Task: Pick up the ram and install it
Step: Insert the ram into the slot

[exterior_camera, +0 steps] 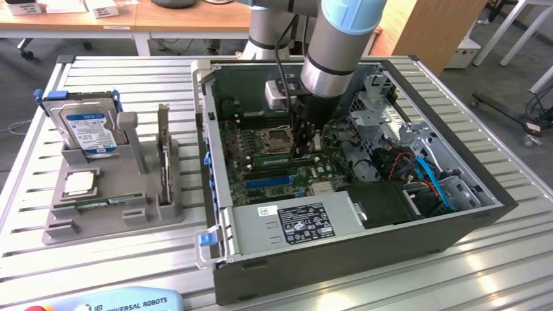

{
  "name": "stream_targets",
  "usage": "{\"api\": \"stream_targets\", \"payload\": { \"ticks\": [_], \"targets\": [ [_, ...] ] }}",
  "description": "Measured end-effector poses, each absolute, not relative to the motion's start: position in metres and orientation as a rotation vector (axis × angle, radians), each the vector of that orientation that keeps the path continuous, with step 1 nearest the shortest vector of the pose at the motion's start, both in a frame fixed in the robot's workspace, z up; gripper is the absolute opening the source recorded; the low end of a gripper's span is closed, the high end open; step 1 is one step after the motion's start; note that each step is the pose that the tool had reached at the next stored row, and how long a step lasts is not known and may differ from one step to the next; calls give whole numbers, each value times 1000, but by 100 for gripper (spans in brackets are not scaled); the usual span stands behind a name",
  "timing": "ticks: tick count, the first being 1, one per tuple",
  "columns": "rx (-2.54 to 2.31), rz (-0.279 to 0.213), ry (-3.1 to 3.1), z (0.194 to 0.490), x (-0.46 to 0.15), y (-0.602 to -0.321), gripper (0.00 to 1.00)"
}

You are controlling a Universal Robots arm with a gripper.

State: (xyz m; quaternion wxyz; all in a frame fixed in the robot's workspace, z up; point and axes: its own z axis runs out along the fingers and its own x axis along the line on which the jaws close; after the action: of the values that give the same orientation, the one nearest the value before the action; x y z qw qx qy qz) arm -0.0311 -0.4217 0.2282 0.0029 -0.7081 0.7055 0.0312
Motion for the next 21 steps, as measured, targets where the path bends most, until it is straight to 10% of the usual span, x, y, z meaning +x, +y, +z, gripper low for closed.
{"api": "stream_targets", "payload": {
  "ticks": [21],
  "targets": [
    [-2220,98,2212,225,-31,-422,25]
  ]
}}
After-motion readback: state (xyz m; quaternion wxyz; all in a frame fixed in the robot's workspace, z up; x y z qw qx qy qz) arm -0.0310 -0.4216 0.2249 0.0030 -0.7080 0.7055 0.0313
